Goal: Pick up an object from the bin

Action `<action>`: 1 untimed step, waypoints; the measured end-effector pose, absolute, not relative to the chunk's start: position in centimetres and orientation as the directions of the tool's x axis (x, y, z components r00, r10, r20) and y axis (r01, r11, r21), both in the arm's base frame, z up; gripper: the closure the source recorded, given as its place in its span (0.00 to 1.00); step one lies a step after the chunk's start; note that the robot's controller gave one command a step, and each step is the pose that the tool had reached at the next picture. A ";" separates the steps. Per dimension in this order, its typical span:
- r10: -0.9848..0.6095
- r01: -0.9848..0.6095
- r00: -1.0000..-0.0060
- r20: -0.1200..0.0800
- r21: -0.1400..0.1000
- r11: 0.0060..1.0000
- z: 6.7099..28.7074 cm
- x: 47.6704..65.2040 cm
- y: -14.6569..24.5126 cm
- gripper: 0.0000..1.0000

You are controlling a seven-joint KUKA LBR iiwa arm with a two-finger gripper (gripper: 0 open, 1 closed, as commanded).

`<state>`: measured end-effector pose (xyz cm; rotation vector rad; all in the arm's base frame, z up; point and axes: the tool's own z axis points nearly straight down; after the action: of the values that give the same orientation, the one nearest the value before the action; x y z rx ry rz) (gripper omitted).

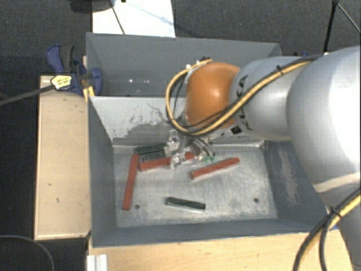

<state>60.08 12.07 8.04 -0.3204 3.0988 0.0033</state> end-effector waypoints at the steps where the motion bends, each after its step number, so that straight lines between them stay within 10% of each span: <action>1: -0.203 -0.203 -0.979 -0.026 0.000 0.979 8.0 60.1 12.1 1.00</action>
Offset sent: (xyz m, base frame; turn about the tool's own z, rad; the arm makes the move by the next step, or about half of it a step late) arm -0.0225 -0.0155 0.1453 0.0211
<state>60.07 12.07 8.03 -0.3182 3.0994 0.0036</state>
